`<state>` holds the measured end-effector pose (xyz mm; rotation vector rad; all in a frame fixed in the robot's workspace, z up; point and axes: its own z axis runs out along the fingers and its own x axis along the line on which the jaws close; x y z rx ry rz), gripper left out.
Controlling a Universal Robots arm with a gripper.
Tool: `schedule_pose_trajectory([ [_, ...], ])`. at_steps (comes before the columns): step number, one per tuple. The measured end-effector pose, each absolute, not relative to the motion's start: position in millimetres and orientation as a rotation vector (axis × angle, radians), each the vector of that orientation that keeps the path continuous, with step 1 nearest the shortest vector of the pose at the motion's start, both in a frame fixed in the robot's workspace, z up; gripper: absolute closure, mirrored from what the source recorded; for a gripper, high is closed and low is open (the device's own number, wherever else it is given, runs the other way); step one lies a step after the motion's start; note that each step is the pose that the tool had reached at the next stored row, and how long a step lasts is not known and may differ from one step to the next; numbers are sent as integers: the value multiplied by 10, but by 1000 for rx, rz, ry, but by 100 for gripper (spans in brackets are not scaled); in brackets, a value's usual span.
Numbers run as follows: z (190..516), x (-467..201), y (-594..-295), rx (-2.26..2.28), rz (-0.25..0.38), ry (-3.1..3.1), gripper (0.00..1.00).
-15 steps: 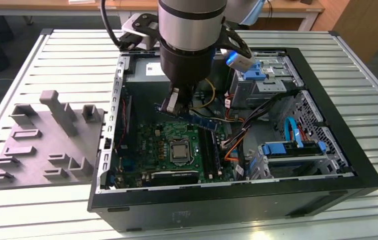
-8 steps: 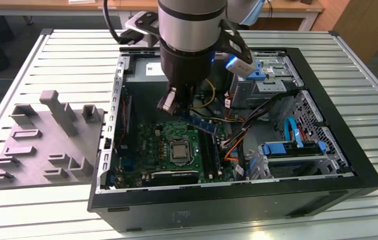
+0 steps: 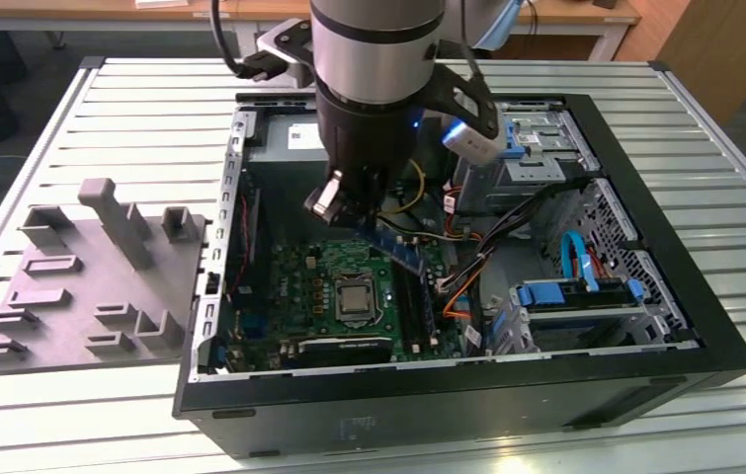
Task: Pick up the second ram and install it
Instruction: 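Insert the second ram into the second slot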
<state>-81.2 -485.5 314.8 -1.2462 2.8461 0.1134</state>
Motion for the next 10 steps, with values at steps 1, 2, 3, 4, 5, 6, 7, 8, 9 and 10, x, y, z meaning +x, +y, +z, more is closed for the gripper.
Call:
schedule_pose_trajectory([
  [1, 3147, -812, -4855, -1221, 113, 2856, 87],
  [2, 3145, -812, -4855, -1194, 112, 2867, 87],
  [3, 3143, -812, -4855, -1168, 112, 2877, 87],
  [4, 3142, -812, -4855, -1140, 111, 2887, 87],
  [5, 3141, -812, -4855, -1114, 111, 2897, 87],
  [6, 3139, -812, -4855, -1088, 110, 2906, 87],
  [7, 3137, -812, -4855, -1062, 110, 2915, 87],
  [8, 3136, -812, -4855, -1035, 109, 2924, 87],
  [9, 3134, -812, -4855, -1008, 109, 2933, 87],
  [10, 3133, -812, -4855, -982, 108, 2941, 87],
])
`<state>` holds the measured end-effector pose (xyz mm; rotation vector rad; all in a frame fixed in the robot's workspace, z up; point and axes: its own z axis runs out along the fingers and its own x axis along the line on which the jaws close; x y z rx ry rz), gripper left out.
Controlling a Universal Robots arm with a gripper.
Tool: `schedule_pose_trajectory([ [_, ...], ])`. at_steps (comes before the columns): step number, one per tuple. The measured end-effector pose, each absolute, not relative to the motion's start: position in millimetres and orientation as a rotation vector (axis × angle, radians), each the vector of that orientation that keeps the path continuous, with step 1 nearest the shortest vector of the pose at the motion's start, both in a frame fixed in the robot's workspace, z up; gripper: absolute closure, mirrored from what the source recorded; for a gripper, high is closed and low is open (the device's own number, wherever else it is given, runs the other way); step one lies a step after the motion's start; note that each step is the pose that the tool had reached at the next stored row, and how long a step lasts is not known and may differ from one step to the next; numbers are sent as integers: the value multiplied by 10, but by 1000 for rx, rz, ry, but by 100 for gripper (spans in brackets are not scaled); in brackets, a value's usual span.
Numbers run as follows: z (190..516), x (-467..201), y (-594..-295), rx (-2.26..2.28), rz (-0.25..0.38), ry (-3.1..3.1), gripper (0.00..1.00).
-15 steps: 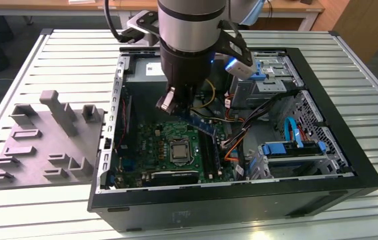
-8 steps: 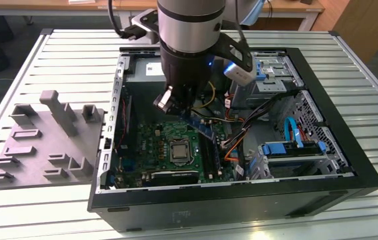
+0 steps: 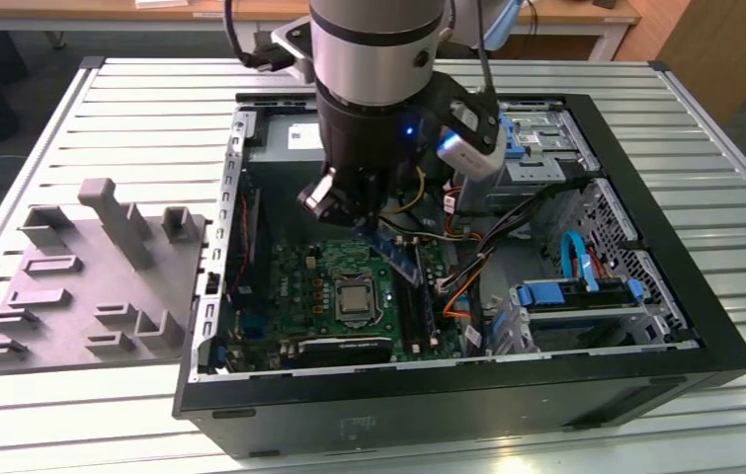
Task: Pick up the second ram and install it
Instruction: 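Insert the second ram into the second slot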
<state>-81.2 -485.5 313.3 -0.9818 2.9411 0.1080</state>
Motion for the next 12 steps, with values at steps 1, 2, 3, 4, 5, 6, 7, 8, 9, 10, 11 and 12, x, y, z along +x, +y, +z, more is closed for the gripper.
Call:
schedule_pose_trajectory([
  [1, 3132, -812, -4855, -954, 108, 2949, 87],
  [2, 3130, -812, -4855, -926, 107, 2958, 87],
  [3, 3129, -812, -4855, -901, 106, 2965, 87],
  [4, 3127, -812, -4854, -872, 106, 2973, 87],
  [5, 3126, -812, -4855, -844, 105, 2980, 87],
  [6, 3124, -812, -4855, -818, 105, 2987, 87],
  [7, 3123, -812, -4855, -790, 104, 2994, 87],
  [8, 3121, -812, -4855, -763, 103, 3000, 87],
  [9, 3119, -812, -4855, -736, 103, 3006, 87],
  [10, 3118, -812, -4855, -709, 102, 3012, 87],
  [11, 3115, -812, -4855, -680, 101, 3018, 87],
  [12, 3113, -812, -4855, -652, 101, 3024, 87],
])
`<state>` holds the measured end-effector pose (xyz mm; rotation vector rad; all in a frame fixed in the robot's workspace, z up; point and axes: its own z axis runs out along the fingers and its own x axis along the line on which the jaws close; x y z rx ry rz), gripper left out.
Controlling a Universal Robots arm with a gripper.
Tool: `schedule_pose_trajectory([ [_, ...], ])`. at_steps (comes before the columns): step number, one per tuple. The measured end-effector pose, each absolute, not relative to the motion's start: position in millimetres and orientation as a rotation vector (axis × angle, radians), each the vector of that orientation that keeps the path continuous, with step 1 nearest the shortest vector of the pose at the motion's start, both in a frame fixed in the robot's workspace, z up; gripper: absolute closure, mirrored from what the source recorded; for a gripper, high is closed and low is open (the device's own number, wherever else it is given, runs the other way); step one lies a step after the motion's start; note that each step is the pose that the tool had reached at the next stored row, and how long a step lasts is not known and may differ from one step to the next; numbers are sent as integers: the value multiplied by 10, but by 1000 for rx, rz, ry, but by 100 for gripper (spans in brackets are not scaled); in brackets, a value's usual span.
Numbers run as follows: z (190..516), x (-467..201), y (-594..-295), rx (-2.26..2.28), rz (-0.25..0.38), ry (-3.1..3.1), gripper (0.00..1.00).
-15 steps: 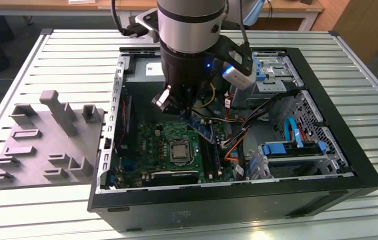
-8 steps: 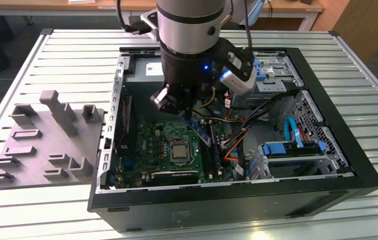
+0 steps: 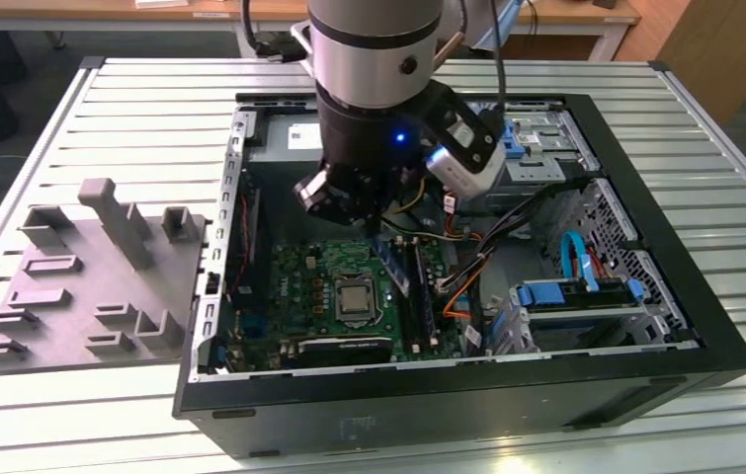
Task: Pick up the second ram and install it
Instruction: 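Insert the second ram into the second slot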
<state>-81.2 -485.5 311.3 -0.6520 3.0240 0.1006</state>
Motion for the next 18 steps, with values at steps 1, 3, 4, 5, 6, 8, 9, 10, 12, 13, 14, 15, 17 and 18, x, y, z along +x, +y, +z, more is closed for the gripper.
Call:
schedule_pose_trajectory([
  [1, 3111, -812, -4855, -625, 100, 3029, 87],
  [3, 3106, -812, -4855, -570, 99, 3039, 87],
  [4, 3103, -812, -4855, -543, 98, 3043, 87],
  [5, 3101, -812, -4855, -515, 97, 3047, 87],
  [6, 3098, -812, -4855, -486, 96, 3052, 87],
  [8, 3093, -812, -4855, -431, 95, 3059, 87],
  [9, 3090, -812, -4855, -403, 94, 3062, 87],
  [10, 3087, -812, -4855, -375, 94, 3065, 87],
  [12, 3080, -812, -4855, -320, 92, 3070, 87],
  [13, 3076, -812, -4855, -290, 91, 3073, 87],
  [14, 3072, -812, -4855, -262, 91, 3075, 87],
  [15, 3068, -812, -4855, -235, 90, 3076, 87],
  [17, 3057, -812, -4855, -179, 88, 3079, 87],
  [18, 3052, -812, -4855, -152, 87, 3080, 87],
])
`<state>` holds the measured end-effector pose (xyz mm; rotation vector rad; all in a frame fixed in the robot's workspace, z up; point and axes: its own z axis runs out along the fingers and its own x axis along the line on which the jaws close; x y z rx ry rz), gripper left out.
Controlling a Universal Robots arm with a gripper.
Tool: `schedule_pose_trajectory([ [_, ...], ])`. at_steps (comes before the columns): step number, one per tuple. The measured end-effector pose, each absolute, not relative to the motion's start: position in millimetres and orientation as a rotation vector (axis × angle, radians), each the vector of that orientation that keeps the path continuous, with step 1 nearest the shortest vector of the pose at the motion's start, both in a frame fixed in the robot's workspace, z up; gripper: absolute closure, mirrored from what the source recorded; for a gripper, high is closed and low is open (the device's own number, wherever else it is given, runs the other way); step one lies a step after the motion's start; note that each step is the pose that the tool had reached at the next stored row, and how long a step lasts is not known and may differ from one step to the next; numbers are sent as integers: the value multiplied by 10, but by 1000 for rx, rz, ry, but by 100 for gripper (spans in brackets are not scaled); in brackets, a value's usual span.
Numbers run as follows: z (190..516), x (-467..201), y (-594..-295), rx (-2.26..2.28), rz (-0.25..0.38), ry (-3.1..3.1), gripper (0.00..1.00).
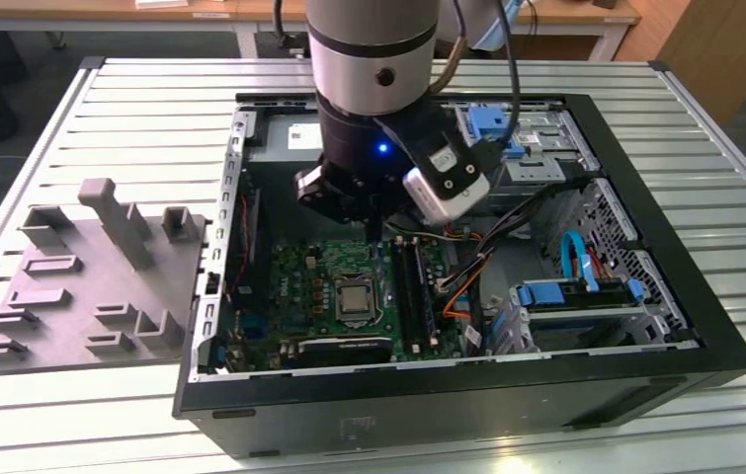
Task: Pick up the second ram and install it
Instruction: 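Insert the second ram into the second slot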
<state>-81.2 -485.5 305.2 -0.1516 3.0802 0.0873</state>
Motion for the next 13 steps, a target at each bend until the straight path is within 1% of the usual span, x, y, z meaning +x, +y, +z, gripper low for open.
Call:
schedule_pose_trajectory([
  [13, 3003, -685, -4857, -84, 85, 3082, 87],
])
